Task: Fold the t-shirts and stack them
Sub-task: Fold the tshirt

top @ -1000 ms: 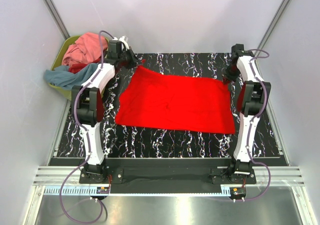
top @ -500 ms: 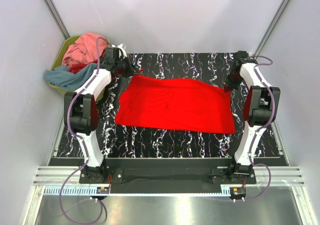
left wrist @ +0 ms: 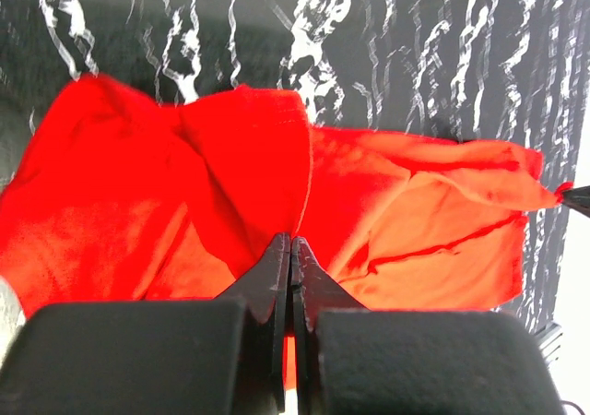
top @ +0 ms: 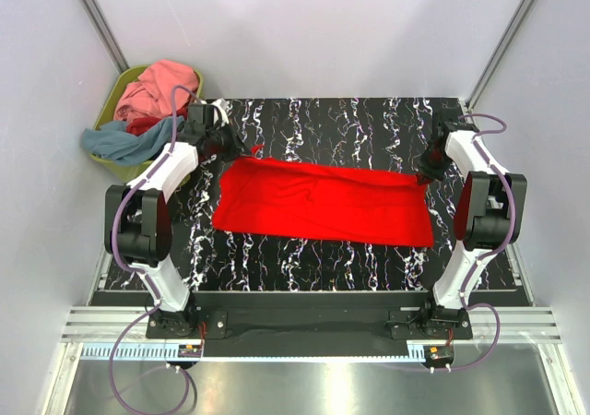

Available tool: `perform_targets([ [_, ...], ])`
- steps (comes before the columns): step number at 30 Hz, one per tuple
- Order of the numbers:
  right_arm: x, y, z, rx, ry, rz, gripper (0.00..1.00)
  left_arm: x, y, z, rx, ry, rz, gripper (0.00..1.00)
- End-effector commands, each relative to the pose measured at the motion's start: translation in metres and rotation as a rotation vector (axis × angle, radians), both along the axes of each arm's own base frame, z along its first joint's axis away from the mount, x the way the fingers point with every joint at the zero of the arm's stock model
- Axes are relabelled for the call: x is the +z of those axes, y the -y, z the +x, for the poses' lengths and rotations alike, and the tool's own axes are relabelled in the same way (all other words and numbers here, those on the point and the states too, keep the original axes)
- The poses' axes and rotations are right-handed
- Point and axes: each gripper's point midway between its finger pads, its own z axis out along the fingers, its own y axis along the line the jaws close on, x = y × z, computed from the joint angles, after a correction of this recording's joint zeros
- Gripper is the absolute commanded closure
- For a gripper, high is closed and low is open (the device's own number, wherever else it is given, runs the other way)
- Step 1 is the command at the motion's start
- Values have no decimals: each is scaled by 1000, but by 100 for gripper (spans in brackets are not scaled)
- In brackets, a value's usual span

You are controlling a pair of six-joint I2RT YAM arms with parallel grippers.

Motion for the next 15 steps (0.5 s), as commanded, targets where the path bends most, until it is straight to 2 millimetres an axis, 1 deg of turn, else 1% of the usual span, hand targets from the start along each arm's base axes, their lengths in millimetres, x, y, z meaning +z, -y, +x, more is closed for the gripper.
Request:
perform_targets([
  [1,19,8,0,4,64,-53,100,15,-7,-8,1,51,15,100],
  [2,16,8,-4,5,52,-49,100,14,-7,-9,4,49,17,100],
  [3,14,8,-6,2,49,-49,100,8,-8,-12,5,35,19,100],
  [4,14,8,-7,0,47,-50,100,9,-9,-15,8,35,21,100],
  [5,8,7,-13,0,28,-48,100,8,-10,-16,13,34,25,100],
  [6,6,8,-13,0,29,-50,100,4,-11,-19,12,25,29,100],
  [7,1,9,-17,-2,13,-59,100,3,-12,-20,11,24,33,100],
  [15,-15,9,-22,-1,-7,-56,100,-15,-12,-33,4,-25,33,100],
])
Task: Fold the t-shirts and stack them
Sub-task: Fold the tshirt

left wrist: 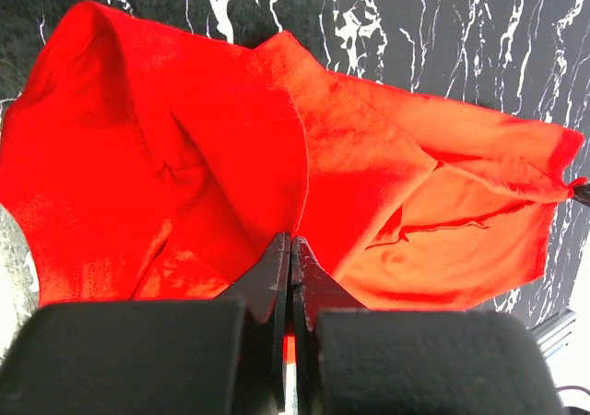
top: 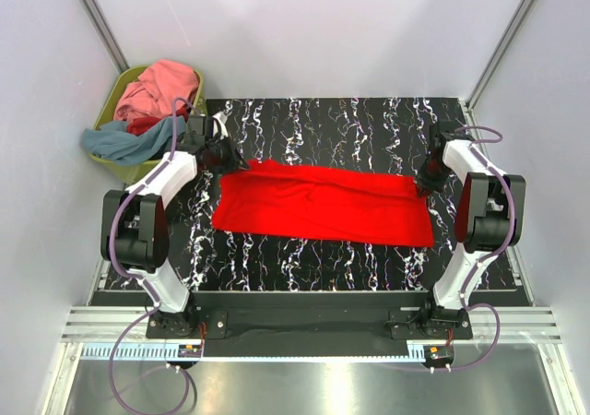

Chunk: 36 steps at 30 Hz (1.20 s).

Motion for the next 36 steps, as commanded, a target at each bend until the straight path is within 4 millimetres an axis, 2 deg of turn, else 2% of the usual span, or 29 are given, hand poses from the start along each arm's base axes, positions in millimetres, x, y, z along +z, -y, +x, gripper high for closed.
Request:
perform_targets([
  [1,9,7,8,-3,56,-36,100,12,-4,0,-4,54,9,100],
  [8,6,10,-2,12,21,-55,100,-1,1,-14,-67,12,1,100],
  [10,11,3,-11,12,-1,-18,91,-7,-1,-25,-70,-18,11,97],
  [12,11,-4,-23,25,-12,21,82,-10,-4,-32,-87,-18,28,88],
  [13,20,-4,-24,27,15,19,74,-5,-5,-36,-96,-1,35,85],
  [14,21,-5,-28,28,16,24,68,-5,-5,-39,-104,-2,38,76],
  [15,25,-4,-28,30,27,33,62,-5,-6,-42,-107,-2,42,71],
  [16,30,-7,-27,36,43,53,47,-4,-7,-46,-109,-13,45,67],
  [19,43,-2,-13,54,92,57,44,1,-6,-52,-121,-19,43,65],
  [21,56,3,8,64,145,48,44,6,-3,-50,-132,-6,34,65],
  [22,52,2,16,72,140,78,44,3,-1,-48,-142,-16,29,65],
  [23,60,2,29,77,169,87,44,4,2,-46,-155,-20,11,65],
  [24,61,1,34,78,176,98,43,10,4,-39,-160,-7,3,65],
  [25,53,1,39,81,162,106,42,3,6,-35,-165,-30,-4,64],
  [26,56,2,46,80,173,110,41,4,8,-31,-173,-28,-15,64],
  [27,53,3,48,79,167,117,39,11,12,-24,-182,-13,-26,64],
  [28,46,1,50,81,152,139,39,2,14,-21,-192,-40,-31,63],
  [30,44,2,54,71,150,155,38,4,18,-15,-208,-50,-25,62],
  [32,38,-6,53,63,140,208,37,-4,17,-18,-197,-92,-16,62],
  [34,37,-16,52,59,137,268,36,-12,13,-29,-166,-132,-5,60],
  [35,35,-20,50,60,135,290,36,-23,9,-39,-154,-166,2,56],
  [36,36,-27,51,74,150,323,33,-22,8,-45,-152,-171,1,55],
])
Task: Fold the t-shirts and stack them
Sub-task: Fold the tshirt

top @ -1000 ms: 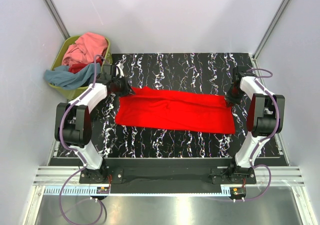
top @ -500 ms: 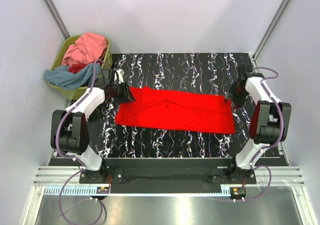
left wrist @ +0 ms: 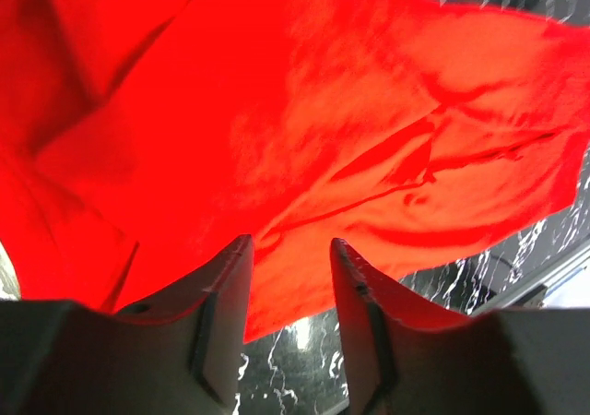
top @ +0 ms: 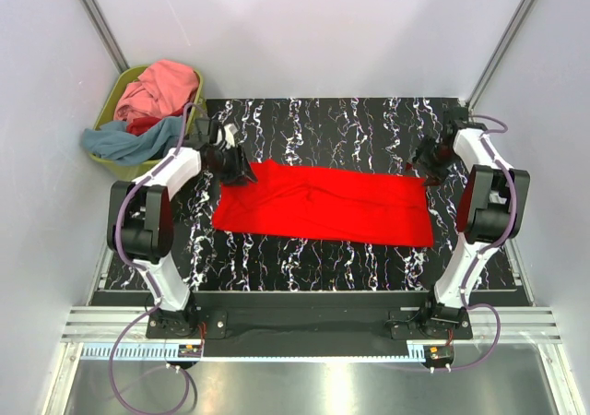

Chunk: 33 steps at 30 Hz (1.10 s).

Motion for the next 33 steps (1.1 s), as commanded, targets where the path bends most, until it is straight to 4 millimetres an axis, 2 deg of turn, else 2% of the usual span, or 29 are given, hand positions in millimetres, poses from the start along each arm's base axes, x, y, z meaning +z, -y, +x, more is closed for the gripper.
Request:
perform_targets([
  [1,21,-38,5,66,87,217,25,-2,-2,-24,8,-50,-2,55],
  [3,20,-58,7,118,139,299,22,-5,-4,-34,5,-65,-9,55],
  [4,22,-76,6,178,149,338,21,-5,-7,-34,7,-59,-3,54],
  [5,23,-84,8,208,161,344,20,-5,-11,-33,15,-50,11,54],
  [6,23,-92,10,234,167,355,19,-2,-14,-28,21,-36,13,53],
  [7,27,-115,9,285,178,405,19,0,-19,-23,38,-30,15,53],
  [9,38,-135,23,333,238,427,20,3,-27,-9,69,-11,31,51],
  [10,37,-155,26,366,238,449,20,4,-32,-2,95,-12,25,51],
  [11,52,-184,37,436,296,457,20,9,-34,6,110,-3,15,51],
  [12,56,-197,44,462,320,459,20,3,-38,10,127,-21,14,51],
  [13,47,-212,52,465,311,473,20,2,-46,15,160,-24,23,51],
  [14,63,-241,66,520,383,487,20,-1,-54,20,194,-27,44,51],
  [15,47,-253,75,518,366,505,22,-4,-59,23,214,-37,51,51],
  [16,46,-267,81,503,362,527,25,-6,-66,26,242,-39,61,51],
  [17,62,-280,97,521,420,540,29,-9,-70,28,256,-40,78,51],
  [18,60,-299,98,537,417,555,34,-12,-70,31,258,-39,83,51],
  [20,55,-317,118,528,449,558,37,-13,-72,36,259,-34,88,51],
  [21,41,-331,120,534,433,561,37,-18,-72,37,259,-39,92,51],
  [22,39,-338,123,529,435,567,38,-20,-74,39,262,-38,99,51],
  [23,52,-349,131,541,469,582,38,-23,-76,40,268,-38,110,51],
  [24,33,-361,130,538,430,603,38,-28,-76,43,270,-37,109,51],
  [25,44,-372,134,558,458,625,38,-31,-75,43,272,-45,107,51],
  [28,30,-394,135,586,443,638,38,-43,-82,48,285,-70,75,51],
  [33,3,-410,133,603,408,642,38,-52,-82,52,276,-82,53,52],
])
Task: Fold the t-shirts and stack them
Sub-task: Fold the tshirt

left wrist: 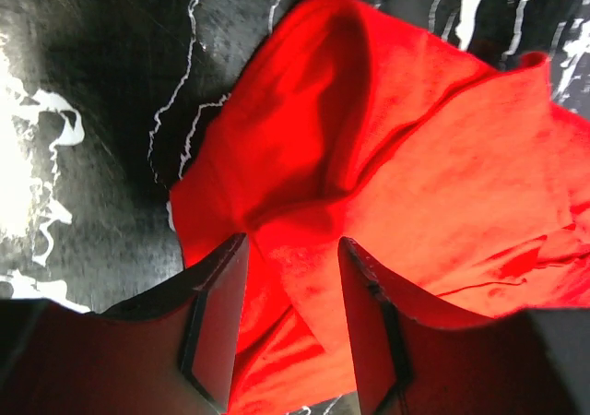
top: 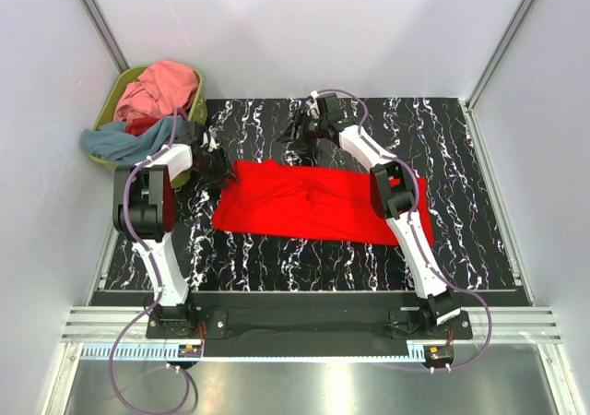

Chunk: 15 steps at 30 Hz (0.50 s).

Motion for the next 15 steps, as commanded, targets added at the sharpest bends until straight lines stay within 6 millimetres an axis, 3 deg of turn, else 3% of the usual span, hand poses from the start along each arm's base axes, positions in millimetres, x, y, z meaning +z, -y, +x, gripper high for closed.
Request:
perform_targets([
  [1,8,-17,-1,29,13,31,38,9,-14,21,58,46,-19,52],
  [7,-8,-36,-17,85,-16,40,44,3,-17,20,78,40,3,54],
  [12,-20,-47,-33,121,-63,46,54,-2,-15,21,75,33,-11,67],
  [15,-23,-49,-40,146,-93,61,55,1,-18,23,76,46,1,72],
])
